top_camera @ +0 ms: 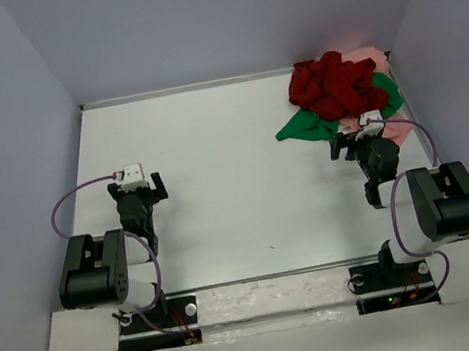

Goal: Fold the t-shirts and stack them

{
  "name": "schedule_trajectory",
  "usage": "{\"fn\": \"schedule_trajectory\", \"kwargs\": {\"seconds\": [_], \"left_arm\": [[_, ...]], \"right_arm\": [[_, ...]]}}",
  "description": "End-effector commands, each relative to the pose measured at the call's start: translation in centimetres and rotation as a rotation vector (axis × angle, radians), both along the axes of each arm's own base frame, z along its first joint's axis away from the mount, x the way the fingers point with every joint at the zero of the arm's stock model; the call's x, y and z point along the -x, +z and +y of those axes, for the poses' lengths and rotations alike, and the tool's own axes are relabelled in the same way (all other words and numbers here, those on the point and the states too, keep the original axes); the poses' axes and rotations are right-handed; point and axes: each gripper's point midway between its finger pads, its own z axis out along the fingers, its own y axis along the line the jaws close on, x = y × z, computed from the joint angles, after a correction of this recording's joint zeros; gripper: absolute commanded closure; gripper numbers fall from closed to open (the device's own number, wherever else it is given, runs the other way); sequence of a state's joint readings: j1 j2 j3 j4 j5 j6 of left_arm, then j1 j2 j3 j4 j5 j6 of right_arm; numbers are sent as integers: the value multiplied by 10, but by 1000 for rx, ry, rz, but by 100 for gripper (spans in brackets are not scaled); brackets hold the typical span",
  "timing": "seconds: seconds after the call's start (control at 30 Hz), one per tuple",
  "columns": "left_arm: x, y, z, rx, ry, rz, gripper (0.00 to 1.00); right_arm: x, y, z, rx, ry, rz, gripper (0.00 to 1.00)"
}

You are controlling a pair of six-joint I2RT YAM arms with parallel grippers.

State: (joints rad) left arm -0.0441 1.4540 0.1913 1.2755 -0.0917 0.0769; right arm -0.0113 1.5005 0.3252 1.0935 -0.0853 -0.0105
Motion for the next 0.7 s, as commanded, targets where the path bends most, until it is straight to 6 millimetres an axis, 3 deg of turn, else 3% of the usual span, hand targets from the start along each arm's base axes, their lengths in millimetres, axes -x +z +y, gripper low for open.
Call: {"fn": "schedule_trajectory", "kwargs": {"seconds": [0.0, 0.27, 0.4, 0.47, 0.5, 0.53, 0.57, 0.63, 0.67], "left_arm": [[-14, 82, 3, 14, 21, -313, 1], [-14, 82, 3, 12, 20, -313, 1], [-18, 91, 3, 10, 15, -298, 1], [-28, 97, -6, 0, -29, -244, 1], [-37, 104, -7, -17, -40, -193, 1], [-41, 108, -7, -13, -37, -176, 1], [-45, 118, -6, -17, -30, -181, 1], [-46, 120, -9, -92, -65, -166, 1], [-47, 120, -7, -99, -57, -150, 1]], "right_arm": [[-3, 17, -1, 5, -14, -77, 0], [-4, 17, 0, 7, -5, -68, 0], [-7, 23, 16, 45, 99, -44, 0], [-11, 5, 15, 40, 97, 82, 0], [-27, 26, 16, 57, 109, 73, 0], [-25, 12, 17, 58, 120, 175, 0], [-37, 30, 20, 69, 142, 158, 0], [-37, 43, 18, 127, 156, 142, 0], [-33, 44, 5, 141, 78, 122, 0]]}}
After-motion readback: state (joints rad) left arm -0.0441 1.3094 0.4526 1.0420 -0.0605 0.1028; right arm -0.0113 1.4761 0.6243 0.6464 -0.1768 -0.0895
